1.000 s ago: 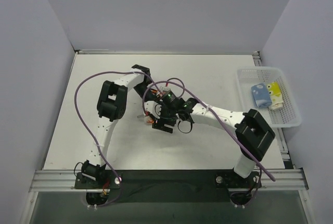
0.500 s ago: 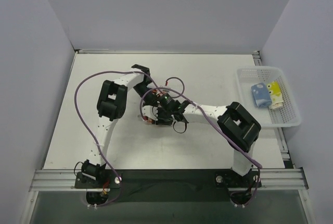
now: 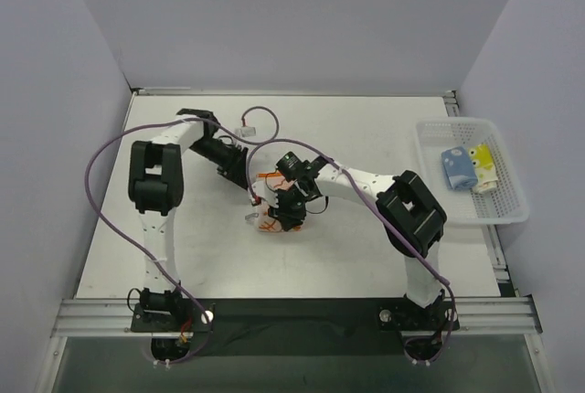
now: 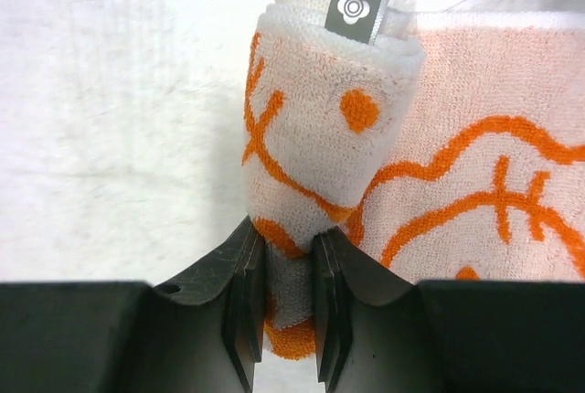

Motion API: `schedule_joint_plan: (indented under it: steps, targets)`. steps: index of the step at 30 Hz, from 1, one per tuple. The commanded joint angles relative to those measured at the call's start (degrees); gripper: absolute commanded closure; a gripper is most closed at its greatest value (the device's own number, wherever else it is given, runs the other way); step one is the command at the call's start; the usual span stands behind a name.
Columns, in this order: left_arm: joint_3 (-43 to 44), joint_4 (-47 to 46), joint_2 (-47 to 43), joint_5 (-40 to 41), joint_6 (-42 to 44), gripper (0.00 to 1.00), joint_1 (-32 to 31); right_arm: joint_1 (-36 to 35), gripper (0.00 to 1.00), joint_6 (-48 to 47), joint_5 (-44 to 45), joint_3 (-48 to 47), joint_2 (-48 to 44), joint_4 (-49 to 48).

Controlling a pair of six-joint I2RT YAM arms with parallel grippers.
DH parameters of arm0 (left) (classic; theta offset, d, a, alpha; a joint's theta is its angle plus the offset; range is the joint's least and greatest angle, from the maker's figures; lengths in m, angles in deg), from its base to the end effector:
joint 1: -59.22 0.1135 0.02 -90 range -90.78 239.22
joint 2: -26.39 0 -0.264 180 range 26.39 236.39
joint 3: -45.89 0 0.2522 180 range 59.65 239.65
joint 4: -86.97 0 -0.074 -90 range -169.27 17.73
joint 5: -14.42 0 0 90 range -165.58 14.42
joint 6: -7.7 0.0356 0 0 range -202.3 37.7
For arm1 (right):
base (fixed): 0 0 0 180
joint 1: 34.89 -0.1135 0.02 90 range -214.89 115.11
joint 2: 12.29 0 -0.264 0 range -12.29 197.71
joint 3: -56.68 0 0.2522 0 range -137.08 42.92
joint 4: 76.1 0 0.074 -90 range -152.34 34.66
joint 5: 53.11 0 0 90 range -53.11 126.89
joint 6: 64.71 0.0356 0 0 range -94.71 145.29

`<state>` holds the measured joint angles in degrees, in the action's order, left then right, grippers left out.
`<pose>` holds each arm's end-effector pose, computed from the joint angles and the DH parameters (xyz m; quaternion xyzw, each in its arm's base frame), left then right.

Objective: Roll the towels
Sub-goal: Roll the towel

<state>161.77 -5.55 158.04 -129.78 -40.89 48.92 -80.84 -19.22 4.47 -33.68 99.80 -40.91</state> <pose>0.4045 -0.1029 0.1499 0.3383 0.8187 -0.4635 0.0224 0.2716 0.3082 0.1776 -0.7095 0.5919 0.2710 0.2700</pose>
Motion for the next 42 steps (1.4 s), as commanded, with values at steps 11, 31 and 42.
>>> schedule_joint_plan:
  steps: [11, 31, 42]
  targets:
    - [-27.99, -39.43, -38.03, 7.49, -16.38, 0.38, 10.76, 8.07, 1.0, 9.18, -22.32, -19.45, 17.18, 33.22]
    - [-53.0, -50.15, -54.42, 22.28, 15.36, 0.26, -26.24, 10.97, 0.99, 6.98, -28.31, -33.79, 33.8, 49.75]
    - [-50.71, -52.97, -41.49, 27.02, 15.9, 0.44, -31.88, 11.32, 0.96, 9.79, -28.4, -36.87, 36.0, 50.64]
